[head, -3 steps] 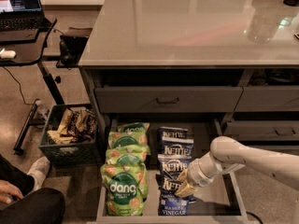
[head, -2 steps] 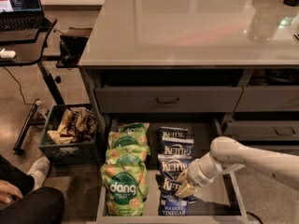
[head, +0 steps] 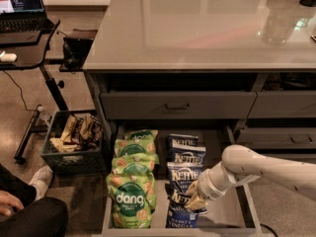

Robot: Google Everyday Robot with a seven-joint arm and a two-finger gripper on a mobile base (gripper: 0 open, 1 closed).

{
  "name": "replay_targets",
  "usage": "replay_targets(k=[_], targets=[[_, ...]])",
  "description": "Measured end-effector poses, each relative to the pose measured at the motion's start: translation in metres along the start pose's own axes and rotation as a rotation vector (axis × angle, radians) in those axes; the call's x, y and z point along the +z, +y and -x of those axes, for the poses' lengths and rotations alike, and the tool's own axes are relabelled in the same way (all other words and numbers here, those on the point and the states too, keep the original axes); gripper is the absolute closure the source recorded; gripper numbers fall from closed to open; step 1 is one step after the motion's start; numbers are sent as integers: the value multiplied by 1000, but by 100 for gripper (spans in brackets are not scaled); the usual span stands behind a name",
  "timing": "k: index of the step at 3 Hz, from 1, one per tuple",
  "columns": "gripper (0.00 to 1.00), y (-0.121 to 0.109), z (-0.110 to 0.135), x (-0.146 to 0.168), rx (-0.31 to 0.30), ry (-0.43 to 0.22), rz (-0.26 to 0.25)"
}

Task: Pick blue chip bag from middle drawer and place on counter

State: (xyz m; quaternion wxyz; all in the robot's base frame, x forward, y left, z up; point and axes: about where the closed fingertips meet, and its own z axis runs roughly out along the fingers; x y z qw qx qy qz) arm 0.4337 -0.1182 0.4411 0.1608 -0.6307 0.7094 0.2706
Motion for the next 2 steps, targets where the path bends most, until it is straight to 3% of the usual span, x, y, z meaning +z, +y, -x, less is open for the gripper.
replay_targets(k=[2], targets=[[100, 21, 57, -40, -45, 41, -26]])
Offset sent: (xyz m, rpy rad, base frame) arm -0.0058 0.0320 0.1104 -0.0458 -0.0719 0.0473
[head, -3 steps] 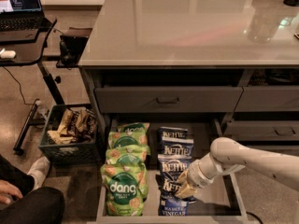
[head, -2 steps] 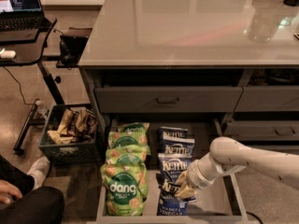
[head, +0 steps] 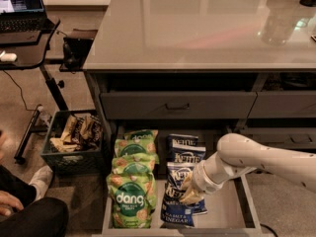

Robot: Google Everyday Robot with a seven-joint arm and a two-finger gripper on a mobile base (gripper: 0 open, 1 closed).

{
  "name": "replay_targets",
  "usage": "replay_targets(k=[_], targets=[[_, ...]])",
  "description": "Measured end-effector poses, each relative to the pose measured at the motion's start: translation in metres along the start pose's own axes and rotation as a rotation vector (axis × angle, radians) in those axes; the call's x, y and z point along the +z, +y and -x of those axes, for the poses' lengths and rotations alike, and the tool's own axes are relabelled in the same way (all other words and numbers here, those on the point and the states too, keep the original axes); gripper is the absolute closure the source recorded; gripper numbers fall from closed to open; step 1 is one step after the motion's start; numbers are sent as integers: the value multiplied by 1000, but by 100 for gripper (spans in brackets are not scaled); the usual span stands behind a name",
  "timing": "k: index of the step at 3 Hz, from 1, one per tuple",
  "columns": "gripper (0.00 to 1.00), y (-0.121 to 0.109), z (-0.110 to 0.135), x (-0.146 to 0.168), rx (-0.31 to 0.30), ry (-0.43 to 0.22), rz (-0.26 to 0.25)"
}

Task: Pick blue chip bag from middle drawer and place on counter

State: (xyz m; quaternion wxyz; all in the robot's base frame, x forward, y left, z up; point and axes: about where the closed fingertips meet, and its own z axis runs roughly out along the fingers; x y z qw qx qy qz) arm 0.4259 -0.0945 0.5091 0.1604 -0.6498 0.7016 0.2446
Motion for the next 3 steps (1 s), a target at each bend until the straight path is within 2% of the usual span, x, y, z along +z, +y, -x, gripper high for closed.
replay_targets(k=[1, 2, 3], targets=[[100, -3, 13, -21, -5, 18, -1], [100, -12, 15, -71, -3, 20, -56], [100, -23, 18, -129, -11, 22, -134]])
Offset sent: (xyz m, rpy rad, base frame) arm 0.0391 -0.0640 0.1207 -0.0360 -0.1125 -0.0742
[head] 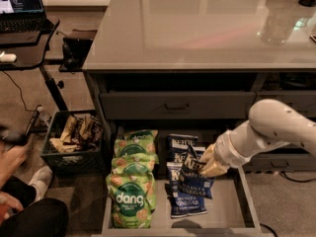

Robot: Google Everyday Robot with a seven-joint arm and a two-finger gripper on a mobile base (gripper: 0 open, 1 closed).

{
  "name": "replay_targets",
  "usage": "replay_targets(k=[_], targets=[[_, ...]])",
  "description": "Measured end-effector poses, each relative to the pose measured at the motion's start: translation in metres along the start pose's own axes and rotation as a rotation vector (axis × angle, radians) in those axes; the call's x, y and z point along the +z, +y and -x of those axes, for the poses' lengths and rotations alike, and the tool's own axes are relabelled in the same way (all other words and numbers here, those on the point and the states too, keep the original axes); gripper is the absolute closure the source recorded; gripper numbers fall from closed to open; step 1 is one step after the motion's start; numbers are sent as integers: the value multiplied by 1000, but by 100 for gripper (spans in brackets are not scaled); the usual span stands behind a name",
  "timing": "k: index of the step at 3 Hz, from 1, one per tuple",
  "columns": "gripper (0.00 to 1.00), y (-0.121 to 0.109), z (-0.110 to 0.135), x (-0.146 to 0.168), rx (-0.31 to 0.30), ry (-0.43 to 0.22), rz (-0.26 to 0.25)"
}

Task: Pick blue chip bag from middle drawer and place on counter

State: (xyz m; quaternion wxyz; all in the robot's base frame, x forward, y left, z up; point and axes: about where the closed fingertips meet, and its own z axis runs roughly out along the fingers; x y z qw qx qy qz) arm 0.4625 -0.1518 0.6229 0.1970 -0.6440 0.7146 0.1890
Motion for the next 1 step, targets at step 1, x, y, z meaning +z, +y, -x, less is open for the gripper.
replay_targets(k=[1], targets=[[100, -2, 2, -3, -3, -1, -5]])
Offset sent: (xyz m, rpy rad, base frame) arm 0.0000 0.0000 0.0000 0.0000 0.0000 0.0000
